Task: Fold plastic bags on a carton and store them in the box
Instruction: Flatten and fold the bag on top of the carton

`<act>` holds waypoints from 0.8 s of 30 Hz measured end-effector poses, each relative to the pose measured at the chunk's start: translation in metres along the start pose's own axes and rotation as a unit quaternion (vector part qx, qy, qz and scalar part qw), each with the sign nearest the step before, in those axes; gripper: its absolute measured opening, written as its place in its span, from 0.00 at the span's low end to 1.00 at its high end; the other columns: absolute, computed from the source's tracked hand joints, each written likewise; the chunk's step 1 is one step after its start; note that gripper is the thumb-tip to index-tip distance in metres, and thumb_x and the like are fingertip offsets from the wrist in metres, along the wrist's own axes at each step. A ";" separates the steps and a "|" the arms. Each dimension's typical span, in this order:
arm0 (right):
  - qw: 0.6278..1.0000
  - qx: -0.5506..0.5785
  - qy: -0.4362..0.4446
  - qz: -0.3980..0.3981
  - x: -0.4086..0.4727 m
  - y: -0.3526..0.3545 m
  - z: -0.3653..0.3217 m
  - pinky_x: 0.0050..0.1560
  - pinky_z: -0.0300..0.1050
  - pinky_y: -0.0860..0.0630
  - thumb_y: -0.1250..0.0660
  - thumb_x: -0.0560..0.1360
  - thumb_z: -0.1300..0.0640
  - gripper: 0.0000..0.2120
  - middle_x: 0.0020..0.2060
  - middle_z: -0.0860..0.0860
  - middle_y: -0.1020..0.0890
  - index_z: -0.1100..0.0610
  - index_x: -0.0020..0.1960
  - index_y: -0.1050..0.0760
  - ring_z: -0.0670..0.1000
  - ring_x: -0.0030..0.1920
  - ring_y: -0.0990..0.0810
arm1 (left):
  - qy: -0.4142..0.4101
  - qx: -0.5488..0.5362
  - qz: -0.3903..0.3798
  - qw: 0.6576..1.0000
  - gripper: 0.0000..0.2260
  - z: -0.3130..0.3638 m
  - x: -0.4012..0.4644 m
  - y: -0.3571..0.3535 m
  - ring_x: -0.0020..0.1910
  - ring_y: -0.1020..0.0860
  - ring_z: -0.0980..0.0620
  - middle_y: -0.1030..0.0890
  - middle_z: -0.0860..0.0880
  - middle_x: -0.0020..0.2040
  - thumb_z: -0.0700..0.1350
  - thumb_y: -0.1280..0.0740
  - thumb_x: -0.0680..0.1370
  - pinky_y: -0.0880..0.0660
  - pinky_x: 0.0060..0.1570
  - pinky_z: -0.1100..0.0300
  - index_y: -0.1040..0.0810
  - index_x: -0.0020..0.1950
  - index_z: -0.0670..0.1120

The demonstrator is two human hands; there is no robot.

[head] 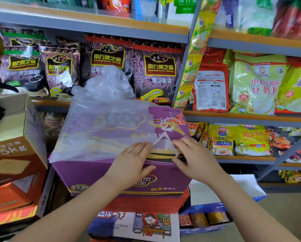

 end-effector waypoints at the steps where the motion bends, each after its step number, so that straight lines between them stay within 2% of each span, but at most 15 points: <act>1: 0.999 0.008 -0.036 0.007 0.003 0.002 0.008 0.57 0.48 0.28 0.38 0.76 0.48 0.24 0.63 0.51 0.27 0.54 0.70 0.36 0.54 0.62 0.27 | 0.009 -0.012 0.007 1.000 0.27 -0.001 0.000 0.001 0.51 0.19 0.49 0.18 0.48 0.52 0.61 0.45 0.71 0.22 0.46 0.58 0.25 0.59 0.44; 3: 0.997 0.015 -0.080 0.010 0.009 -0.002 0.021 0.52 0.47 0.28 0.40 0.78 0.53 0.24 0.66 0.51 0.30 0.53 0.72 0.39 0.54 0.62 0.27 | 0.023 -0.017 0.017 0.999 0.25 -0.004 -0.002 0.002 0.50 0.20 0.48 0.18 0.48 0.51 0.60 0.44 0.72 0.23 0.47 0.59 0.24 0.58 0.44; 6: 0.995 0.044 -0.080 0.044 0.018 0.000 0.025 0.40 0.46 0.30 0.42 0.77 0.60 0.11 0.54 0.52 0.22 0.55 0.58 0.27 0.55 0.54 0.23 | 0.037 -0.007 0.027 0.999 0.23 -0.008 -0.008 0.005 0.48 0.19 0.48 0.18 0.48 0.49 0.59 0.43 0.73 0.22 0.46 0.59 0.22 0.56 0.44; 8: 0.991 0.079 -0.058 0.090 0.019 0.011 0.018 0.36 0.43 0.34 0.40 0.76 0.62 0.08 0.47 0.51 0.20 0.57 0.51 0.24 0.56 0.48 0.22 | 0.055 -0.002 0.035 0.998 0.24 -0.011 -0.011 0.010 0.47 0.19 0.47 0.19 0.48 0.48 0.60 0.41 0.71 0.22 0.44 0.57 0.24 0.56 0.43; 10: 0.982 0.119 -0.004 0.148 0.014 0.033 -0.004 0.34 0.44 0.32 0.39 0.73 0.58 0.07 0.43 0.51 0.19 0.58 0.46 0.23 0.56 0.43 0.21 | 0.080 -0.002 0.061 0.995 0.26 -0.012 -0.013 0.018 0.49 0.20 0.45 0.19 0.46 0.51 0.60 0.35 0.69 0.22 0.45 0.56 0.26 0.59 0.42; 12: 0.967 0.152 0.045 0.197 0.004 0.054 -0.029 0.31 0.45 0.27 0.43 0.71 0.53 0.11 0.39 0.50 0.19 0.58 0.42 0.24 0.55 0.38 0.20 | 0.098 -0.022 0.106 0.989 0.29 -0.007 -0.014 0.029 0.52 0.21 0.45 0.20 0.45 0.56 0.57 0.31 0.68 0.23 0.48 0.56 0.30 0.63 0.43; 14: 0.958 0.158 0.074 0.228 -0.009 0.069 -0.049 0.28 0.44 0.27 0.43 0.70 0.53 0.11 0.35 0.50 0.20 0.58 0.39 0.24 0.55 0.34 0.21 | 0.107 -0.071 0.157 0.979 0.27 0.000 -0.016 0.039 0.54 0.25 0.47 0.22 0.44 0.59 0.55 0.36 0.70 0.29 0.52 0.57 0.34 0.65 0.45; 16: 0.952 0.169 0.090 0.241 -0.021 0.078 -0.060 0.26 0.44 0.29 0.43 0.69 0.54 0.10 0.31 0.49 0.23 0.58 0.37 0.26 0.55 0.31 0.24 | 0.097 -0.126 0.194 0.968 0.22 0.011 -0.017 0.048 0.53 0.28 0.48 0.21 0.43 0.57 0.51 0.39 0.72 0.32 0.52 0.59 0.35 0.64 0.47; 18: 0.953 0.186 0.121 0.205 -0.029 0.080 -0.068 0.28 0.45 0.30 0.43 0.70 0.52 0.11 0.31 0.49 0.24 0.58 0.38 0.26 0.54 0.32 0.25 | 0.048 -0.147 0.230 0.961 0.16 0.026 -0.021 0.058 0.49 0.27 0.50 0.18 0.40 0.49 0.45 0.39 0.72 0.31 0.48 0.62 0.31 0.60 0.46; 20: 0.948 0.243 0.171 0.114 -0.031 0.072 -0.074 0.38 0.47 0.28 0.43 0.72 0.47 0.15 0.37 0.48 0.24 0.57 0.42 0.25 0.50 0.39 0.25 | -0.007 -0.161 0.228 0.960 0.13 0.034 -0.024 0.064 0.48 0.27 0.50 0.17 0.40 0.47 0.41 0.41 0.72 0.30 0.46 0.63 0.29 0.56 0.45; 22: 0.926 0.329 0.173 0.061 -0.028 0.070 -0.065 0.53 0.42 0.30 0.44 0.73 0.38 0.23 0.47 0.49 0.22 0.57 0.48 0.23 0.47 0.51 0.24 | -0.039 -0.178 0.188 0.965 0.15 0.028 -0.032 0.059 0.51 0.25 0.52 0.18 0.45 0.52 0.41 0.41 0.72 0.29 0.50 0.62 0.29 0.58 0.46; 24: 0.912 0.393 0.092 0.070 -0.010 0.070 -0.033 0.61 0.37 0.34 0.48 0.74 0.34 0.27 0.52 0.50 0.22 0.55 0.51 0.23 0.47 0.58 0.26 | -0.040 -0.191 0.133 0.972 0.20 0.008 -0.045 0.049 0.57 0.25 0.54 0.23 0.52 0.60 0.40 0.39 0.72 0.28 0.56 0.62 0.29 0.64 0.50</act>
Point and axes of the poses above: each hand's wrist, its own x-axis towards the middle knuckle, its own y-axis out of the back of the hand, z = x × y, the point moved 10 cm from there along x, towards the middle knuckle
